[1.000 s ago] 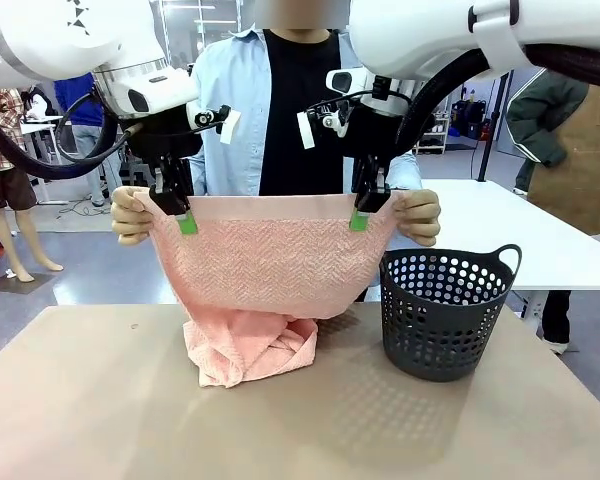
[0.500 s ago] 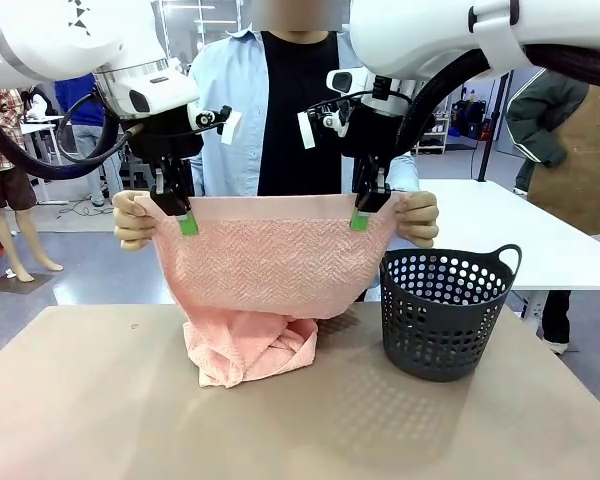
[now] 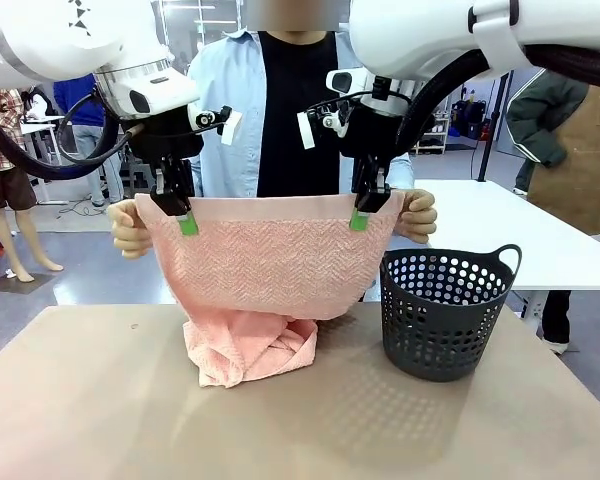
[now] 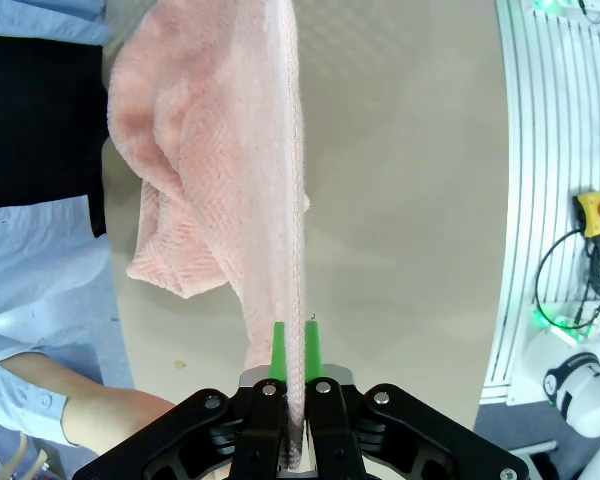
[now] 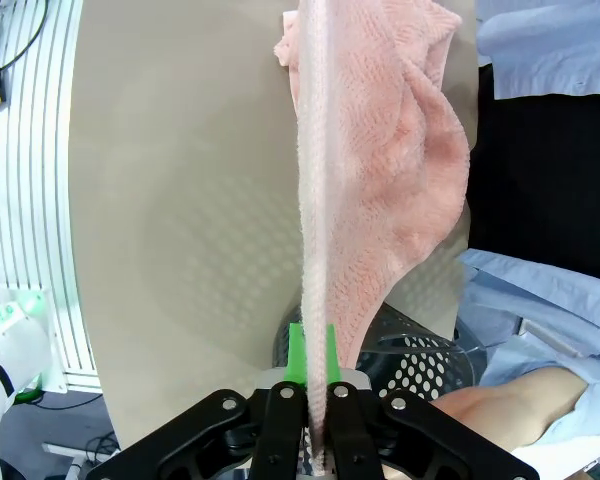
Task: Fold the towel.
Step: Release the end of the 100 cm Hotel Towel you were holding and grab the top end of the folded side.
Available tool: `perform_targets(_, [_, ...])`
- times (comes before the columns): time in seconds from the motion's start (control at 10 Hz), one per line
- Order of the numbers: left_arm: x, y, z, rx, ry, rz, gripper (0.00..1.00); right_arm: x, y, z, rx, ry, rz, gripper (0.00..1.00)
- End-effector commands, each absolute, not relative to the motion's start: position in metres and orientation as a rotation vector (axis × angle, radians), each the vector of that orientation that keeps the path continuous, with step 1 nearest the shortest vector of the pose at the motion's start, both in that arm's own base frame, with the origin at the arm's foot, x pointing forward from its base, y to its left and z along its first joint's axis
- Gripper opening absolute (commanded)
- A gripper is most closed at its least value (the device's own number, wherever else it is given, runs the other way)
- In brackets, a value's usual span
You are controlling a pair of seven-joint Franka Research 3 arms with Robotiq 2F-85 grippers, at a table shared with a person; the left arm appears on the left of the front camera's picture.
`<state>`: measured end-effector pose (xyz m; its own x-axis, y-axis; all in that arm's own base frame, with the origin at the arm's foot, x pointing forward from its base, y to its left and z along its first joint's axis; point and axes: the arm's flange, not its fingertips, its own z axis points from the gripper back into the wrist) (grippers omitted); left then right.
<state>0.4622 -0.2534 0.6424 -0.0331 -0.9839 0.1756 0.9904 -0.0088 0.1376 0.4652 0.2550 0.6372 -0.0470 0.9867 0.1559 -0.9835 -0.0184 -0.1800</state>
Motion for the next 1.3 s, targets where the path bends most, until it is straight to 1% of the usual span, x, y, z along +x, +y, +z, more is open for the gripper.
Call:
perform_targets(0.0, [0.4621, -0.2526, 0.6432, -0.032, -0.249, -1.584, 0.00, 0.4653, 0.2547, 0.6374, -0.014, -0.268, 1.595, 0.00])
perform_targets(1.2, [0.4621, -0.2526, 0.6432, -0.032, -0.249, -1.584, 0.00, 0.4653, 0.2547, 0.6374, -0.014, -0.268, 1.595, 0.00])
